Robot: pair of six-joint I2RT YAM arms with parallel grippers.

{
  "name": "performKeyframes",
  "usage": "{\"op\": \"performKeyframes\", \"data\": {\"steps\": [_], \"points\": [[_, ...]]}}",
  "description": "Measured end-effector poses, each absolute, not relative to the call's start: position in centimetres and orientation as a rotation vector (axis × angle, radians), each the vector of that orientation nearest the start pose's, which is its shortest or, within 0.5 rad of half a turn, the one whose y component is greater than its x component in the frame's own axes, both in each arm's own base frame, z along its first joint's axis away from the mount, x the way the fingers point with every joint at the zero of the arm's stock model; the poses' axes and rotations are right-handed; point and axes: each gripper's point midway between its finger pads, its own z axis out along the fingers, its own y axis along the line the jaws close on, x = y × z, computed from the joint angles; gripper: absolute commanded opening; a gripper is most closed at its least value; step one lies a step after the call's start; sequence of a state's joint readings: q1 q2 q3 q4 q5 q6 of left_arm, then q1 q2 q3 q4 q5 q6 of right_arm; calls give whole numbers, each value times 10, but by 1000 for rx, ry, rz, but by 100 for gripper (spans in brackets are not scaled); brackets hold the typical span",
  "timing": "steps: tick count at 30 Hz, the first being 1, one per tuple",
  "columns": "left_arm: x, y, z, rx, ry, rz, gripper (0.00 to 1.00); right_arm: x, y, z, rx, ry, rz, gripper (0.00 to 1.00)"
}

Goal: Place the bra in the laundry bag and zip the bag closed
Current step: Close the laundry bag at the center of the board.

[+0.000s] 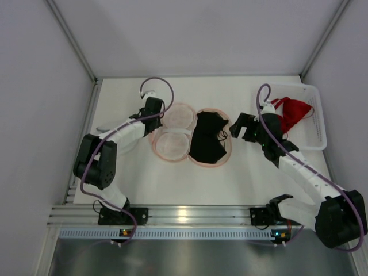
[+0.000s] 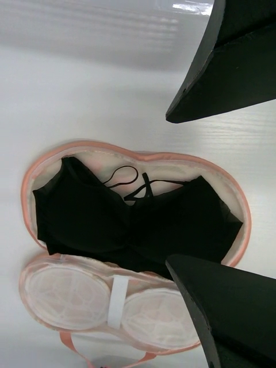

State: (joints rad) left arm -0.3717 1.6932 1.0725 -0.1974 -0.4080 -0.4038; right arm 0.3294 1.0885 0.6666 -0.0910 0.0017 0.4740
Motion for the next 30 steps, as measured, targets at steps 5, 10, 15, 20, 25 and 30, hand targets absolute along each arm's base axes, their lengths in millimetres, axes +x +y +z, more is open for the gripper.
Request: {"op": "performKeyframes", "data": {"steps": [5,10,15,20,25,30], "points": [[411,-122,111,-158,2247,56,0,321,129,152,153,2100,487,100],[412,-144,143,-93,2190,39,0,321,128,152,158,2098,478,99],[402,-184,161,15,2159,-1,0,323,124,151,182,2095,468,99],[394,-229,185,109,2111,-52,0,324,113,140,227,2103,445,99],[386,-267,194,181,2084,-94,0,320,92,121,292,2133,400,99],[372,-309,184,278,2093,-126,0,316,64,119,381,2107,372,99]]}}
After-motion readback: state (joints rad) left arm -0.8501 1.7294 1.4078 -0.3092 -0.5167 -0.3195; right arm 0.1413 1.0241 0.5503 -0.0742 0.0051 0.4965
